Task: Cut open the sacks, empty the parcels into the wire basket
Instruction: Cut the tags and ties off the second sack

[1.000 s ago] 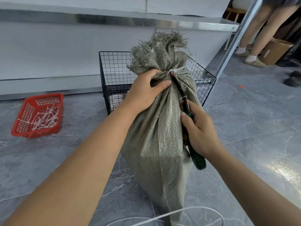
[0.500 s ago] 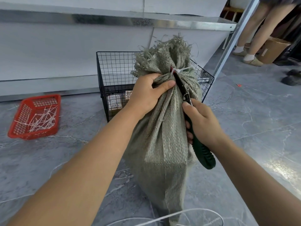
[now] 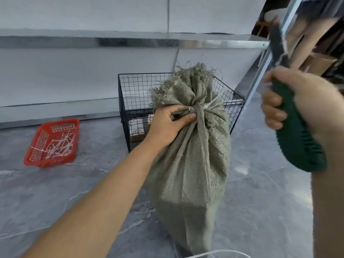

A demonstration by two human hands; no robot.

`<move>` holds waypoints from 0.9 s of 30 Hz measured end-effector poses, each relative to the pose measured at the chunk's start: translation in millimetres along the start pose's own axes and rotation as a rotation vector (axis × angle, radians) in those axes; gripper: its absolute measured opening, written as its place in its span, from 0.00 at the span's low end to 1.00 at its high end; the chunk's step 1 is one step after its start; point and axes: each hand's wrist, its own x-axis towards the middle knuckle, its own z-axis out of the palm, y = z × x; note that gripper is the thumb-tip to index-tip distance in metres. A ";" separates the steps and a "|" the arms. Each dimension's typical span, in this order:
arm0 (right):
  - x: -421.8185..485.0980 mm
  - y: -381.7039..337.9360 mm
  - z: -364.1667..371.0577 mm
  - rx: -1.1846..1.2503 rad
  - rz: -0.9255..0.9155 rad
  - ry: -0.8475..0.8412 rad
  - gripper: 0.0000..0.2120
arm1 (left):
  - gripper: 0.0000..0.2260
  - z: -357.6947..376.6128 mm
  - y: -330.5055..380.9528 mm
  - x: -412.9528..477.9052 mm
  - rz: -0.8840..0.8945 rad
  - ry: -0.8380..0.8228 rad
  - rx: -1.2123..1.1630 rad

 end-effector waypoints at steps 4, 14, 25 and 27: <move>5.8 44.1 47.1 -0.439 -0.034 0.005 0.08 | 0.11 6.9 6.6 -1.8 0.052 -0.011 -0.024; 22.8 85.2 64.3 -0.839 -0.179 0.230 0.14 | 0.13 3.5 -3.3 -1.9 0.006 0.038 0.076; 31.6 82.6 59.0 -0.557 -0.103 0.315 0.08 | 0.15 5.6 0.0 -0.9 -0.006 0.040 0.073; 30.6 81.1 56.8 -0.551 -0.096 0.278 0.08 | 0.17 8.3 0.7 0.0 -0.016 0.040 0.060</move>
